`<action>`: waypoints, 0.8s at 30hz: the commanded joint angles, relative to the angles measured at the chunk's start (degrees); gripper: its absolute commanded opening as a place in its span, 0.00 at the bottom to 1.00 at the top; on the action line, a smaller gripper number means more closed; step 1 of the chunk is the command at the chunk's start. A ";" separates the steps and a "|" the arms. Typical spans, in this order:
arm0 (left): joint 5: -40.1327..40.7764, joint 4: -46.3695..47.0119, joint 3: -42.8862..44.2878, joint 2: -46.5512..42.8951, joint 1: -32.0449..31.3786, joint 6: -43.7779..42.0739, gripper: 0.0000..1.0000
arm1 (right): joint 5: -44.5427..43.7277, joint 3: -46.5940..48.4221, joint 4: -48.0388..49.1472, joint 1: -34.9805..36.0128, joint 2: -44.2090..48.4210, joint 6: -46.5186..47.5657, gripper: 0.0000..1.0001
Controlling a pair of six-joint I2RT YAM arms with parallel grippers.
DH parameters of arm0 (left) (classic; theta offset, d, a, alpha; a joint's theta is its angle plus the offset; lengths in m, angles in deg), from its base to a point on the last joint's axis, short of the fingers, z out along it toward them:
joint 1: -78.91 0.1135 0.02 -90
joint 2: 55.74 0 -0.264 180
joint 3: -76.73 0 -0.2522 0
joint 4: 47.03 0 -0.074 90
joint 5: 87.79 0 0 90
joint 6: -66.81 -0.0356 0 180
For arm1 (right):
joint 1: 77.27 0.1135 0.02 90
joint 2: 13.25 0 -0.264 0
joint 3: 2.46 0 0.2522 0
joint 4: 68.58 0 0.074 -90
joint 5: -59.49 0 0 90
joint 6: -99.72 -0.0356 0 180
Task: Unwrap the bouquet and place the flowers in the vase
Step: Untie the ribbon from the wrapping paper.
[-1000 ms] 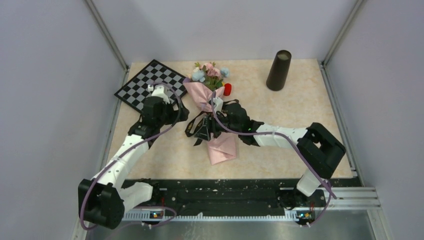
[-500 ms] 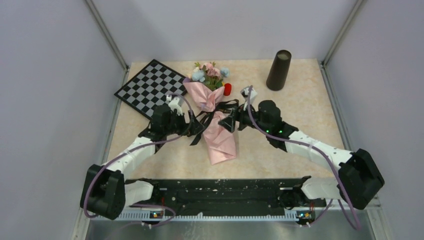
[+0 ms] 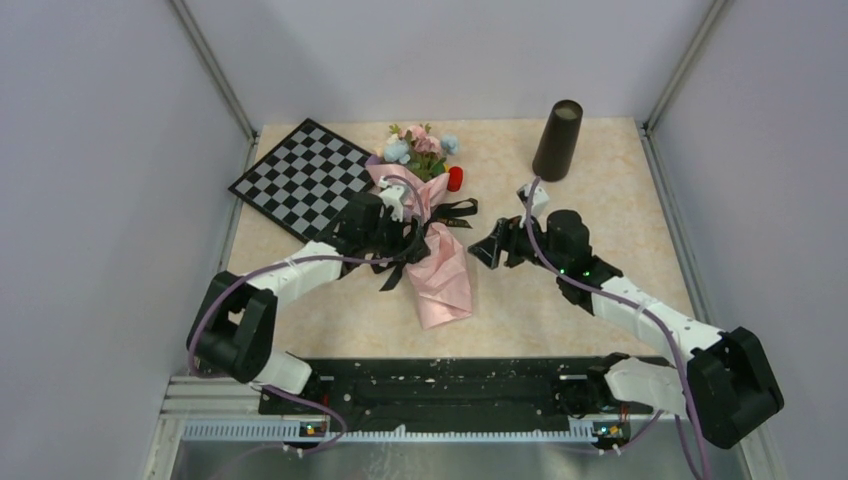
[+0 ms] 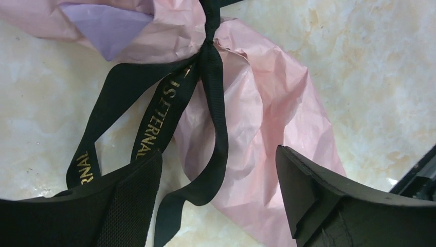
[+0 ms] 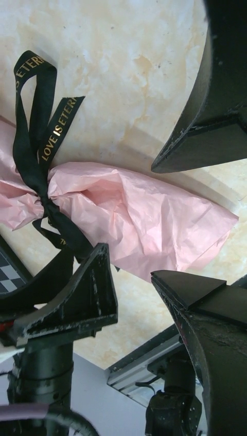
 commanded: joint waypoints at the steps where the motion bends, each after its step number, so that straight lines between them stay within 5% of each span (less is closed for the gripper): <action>1: 5.56 -2.90 3.83 2.45 -2.23 -4.77 0.81 | 0.33 -1.40 0.96 -0.40 2.71 -1.02 0.71; 17: 13.19 -7.64 7.36 3.98 -5.72 -8.91 0.43 | 0.34 -2.42 1.41 -0.67 3.40 -1.65 0.71; 24: 13.51 -7.64 7.09 1.97 -5.77 -7.62 0.41 | 0.33 -2.76 1.13 -0.67 3.93 -1.57 0.71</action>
